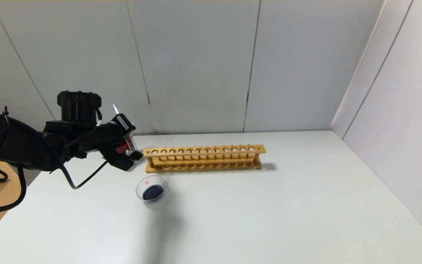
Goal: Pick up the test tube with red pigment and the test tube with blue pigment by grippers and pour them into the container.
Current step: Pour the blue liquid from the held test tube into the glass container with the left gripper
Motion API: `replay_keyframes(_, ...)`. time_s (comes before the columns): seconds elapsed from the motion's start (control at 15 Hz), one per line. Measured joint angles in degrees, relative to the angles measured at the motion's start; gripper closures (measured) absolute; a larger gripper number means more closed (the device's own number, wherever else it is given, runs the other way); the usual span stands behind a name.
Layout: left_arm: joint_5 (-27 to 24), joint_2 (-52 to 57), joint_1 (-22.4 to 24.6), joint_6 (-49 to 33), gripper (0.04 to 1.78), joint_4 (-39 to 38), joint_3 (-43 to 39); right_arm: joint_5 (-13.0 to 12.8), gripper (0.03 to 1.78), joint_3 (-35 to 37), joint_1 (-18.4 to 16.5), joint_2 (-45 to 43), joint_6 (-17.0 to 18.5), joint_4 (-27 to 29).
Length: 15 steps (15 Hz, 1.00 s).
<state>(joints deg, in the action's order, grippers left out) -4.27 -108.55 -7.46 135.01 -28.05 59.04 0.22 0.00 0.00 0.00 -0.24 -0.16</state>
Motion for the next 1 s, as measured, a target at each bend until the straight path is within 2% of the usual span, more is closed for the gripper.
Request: replay_keyframes(1.0,-0.06,0.35,-0.11,1.79,1.49,-0.02,-0.13,0.02,0.06,0.0,0.0,0.0,0.0,0.0)
